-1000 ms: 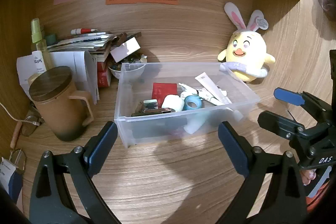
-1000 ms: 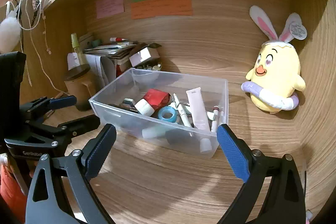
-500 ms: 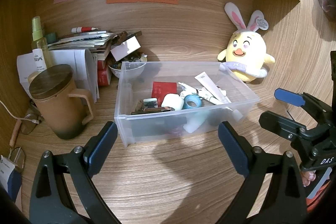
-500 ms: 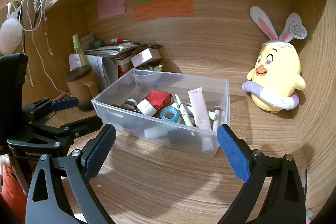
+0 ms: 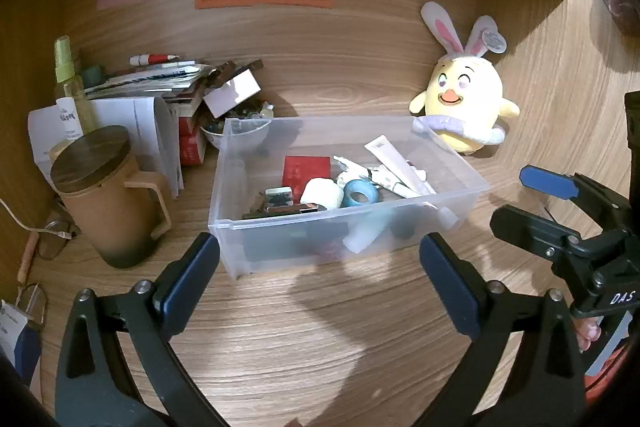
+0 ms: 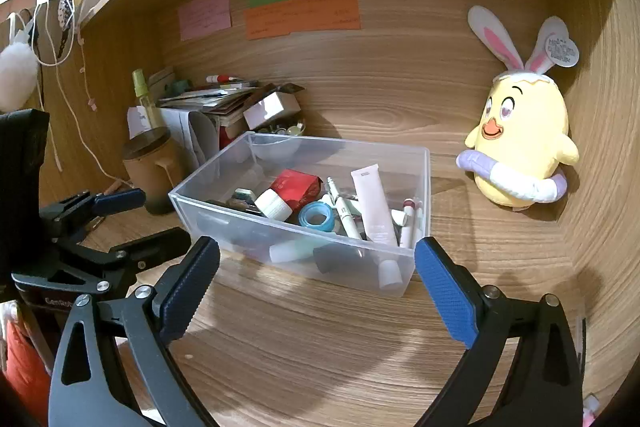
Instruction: Organize objects
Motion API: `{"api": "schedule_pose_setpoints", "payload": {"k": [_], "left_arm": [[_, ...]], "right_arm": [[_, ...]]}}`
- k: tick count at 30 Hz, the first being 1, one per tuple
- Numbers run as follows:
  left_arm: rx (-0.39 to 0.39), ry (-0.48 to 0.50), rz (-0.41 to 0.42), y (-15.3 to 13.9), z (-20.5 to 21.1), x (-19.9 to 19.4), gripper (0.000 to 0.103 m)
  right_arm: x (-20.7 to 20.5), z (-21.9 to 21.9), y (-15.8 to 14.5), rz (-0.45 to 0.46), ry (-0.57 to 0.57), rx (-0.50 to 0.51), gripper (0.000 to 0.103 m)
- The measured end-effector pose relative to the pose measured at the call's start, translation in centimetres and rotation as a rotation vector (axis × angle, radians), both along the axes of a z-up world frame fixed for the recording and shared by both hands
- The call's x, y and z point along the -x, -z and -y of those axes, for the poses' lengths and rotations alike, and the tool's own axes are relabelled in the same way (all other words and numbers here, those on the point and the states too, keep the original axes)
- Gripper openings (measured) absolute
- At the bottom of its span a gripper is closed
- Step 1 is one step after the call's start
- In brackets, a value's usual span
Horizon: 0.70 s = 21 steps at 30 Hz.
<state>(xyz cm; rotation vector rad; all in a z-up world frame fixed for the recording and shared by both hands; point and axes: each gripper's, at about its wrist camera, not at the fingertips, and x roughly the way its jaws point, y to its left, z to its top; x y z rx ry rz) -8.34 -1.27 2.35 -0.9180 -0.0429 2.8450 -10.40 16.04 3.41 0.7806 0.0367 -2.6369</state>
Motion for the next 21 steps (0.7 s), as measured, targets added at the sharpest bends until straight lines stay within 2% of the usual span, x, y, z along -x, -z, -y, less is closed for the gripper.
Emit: {"api": "schedule_pose_setpoints", "payload": {"k": [21], "left_arm": [[-0.006,0.01,-0.005,-0.07,-0.59,-0.27,0.101]], "right_arm": [[0.45,0.31,0.48,0.022,0.006,0.0,0.098]]}}
